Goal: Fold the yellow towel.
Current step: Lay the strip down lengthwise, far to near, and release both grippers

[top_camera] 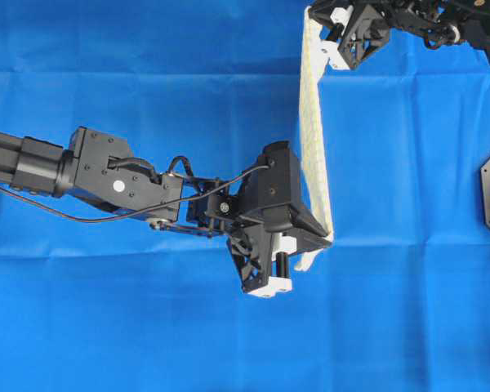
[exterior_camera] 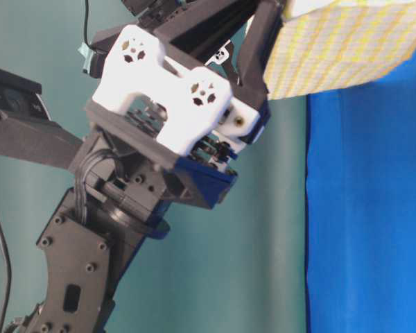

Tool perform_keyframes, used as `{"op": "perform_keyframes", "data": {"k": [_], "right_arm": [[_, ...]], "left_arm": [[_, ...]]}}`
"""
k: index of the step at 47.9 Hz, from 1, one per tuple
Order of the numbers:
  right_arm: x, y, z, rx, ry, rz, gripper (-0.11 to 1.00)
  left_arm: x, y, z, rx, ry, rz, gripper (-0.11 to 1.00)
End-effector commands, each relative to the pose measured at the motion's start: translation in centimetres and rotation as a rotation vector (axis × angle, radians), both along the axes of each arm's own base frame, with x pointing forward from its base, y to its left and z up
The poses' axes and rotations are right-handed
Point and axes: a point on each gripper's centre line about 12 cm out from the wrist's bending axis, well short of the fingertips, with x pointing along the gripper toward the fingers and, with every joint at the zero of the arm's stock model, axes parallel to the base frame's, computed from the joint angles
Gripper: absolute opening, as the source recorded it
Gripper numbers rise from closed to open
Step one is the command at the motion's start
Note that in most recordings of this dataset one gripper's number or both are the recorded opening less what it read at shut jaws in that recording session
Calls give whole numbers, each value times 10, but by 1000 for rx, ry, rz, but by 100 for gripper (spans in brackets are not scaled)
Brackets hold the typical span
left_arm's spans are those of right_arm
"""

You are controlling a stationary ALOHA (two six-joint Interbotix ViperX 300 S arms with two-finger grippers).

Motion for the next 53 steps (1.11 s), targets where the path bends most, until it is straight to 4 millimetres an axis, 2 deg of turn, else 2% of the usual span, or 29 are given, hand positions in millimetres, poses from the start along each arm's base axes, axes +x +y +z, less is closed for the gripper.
{"op": "perform_keyframes", "data": {"k": [1,17,31,42,53], "right_arm": [[9,-4,14,-38,-34,13,4],[51,5,5,-55,-5,108,4],[88,10,-6,-54,0,161,4],[103,10,-8,-58,-5,175,4],[113,12,-16,-56,7,193,4]], "left_arm": [[-4,-17,8,3,-25,-38,2],[-26,-23,-15,2,-8,-52,2],[-64,-22,-33,-2,15,-58,2],[-89,-16,-43,-29,28,-33,2],[-92,-14,-49,-26,46,-30,2]]}}
